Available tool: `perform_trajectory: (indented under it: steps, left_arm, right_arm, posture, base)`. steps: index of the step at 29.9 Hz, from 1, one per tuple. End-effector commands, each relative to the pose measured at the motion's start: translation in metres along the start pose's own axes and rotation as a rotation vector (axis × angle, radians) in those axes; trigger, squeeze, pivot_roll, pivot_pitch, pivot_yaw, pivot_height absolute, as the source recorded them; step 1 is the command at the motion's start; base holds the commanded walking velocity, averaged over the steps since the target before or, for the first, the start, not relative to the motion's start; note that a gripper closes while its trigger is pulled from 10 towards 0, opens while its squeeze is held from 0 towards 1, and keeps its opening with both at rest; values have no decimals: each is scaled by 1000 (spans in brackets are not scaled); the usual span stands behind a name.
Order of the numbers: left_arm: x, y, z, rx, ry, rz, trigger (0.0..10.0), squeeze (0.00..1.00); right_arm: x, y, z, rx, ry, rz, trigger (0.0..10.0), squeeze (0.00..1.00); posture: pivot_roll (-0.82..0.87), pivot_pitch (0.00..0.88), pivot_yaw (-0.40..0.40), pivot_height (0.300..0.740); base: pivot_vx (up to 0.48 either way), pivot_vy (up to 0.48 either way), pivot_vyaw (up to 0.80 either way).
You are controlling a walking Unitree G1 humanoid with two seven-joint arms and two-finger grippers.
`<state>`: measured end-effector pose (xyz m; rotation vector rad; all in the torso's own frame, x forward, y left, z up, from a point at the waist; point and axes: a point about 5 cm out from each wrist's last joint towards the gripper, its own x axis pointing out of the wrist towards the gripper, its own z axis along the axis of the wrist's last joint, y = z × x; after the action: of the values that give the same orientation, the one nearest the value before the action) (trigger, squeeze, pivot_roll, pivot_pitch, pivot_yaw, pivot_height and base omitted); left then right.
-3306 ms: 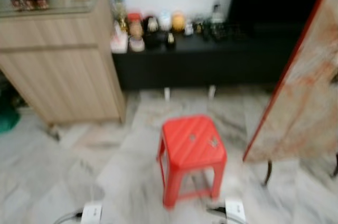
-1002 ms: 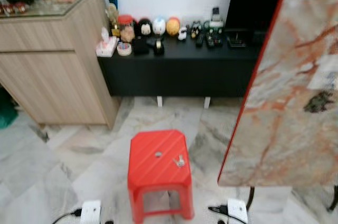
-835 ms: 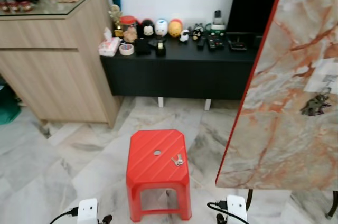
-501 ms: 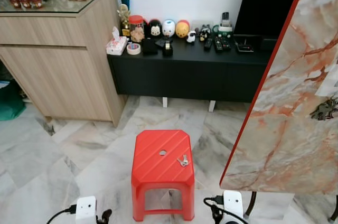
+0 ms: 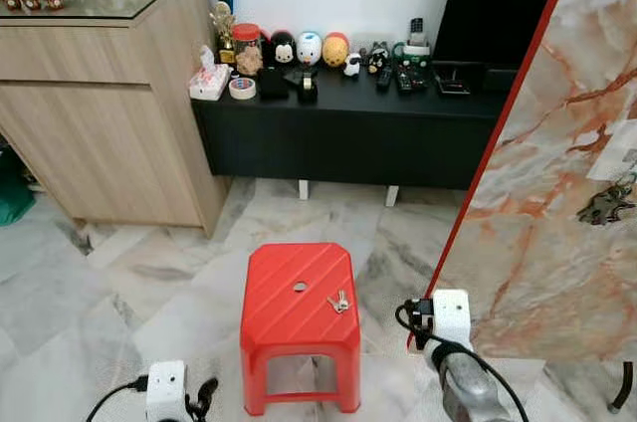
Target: Hang keys on a hook
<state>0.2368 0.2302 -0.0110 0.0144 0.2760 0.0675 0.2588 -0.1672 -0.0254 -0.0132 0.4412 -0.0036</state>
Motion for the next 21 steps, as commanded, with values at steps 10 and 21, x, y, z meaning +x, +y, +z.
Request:
perform_trajectory:
  steps: [10, 21]
  left_arm:
    - [-18, -9, 37, 2, -219, -66, 10000, 0]
    - [-30, -5, 54, -1, -235, -72, 10000, 0]
  right_arm:
    - [-27, -20, -12, -47, -128, -55, 10000, 0]
    - [-40, -26, 41, -47, -408, -159, 10000, 0]
  posture:
    - [52, 0, -43, 728]
    - [48, 0, -28, 728]
  base:
    - [0, 0, 0]
    - [0, 0, 0]
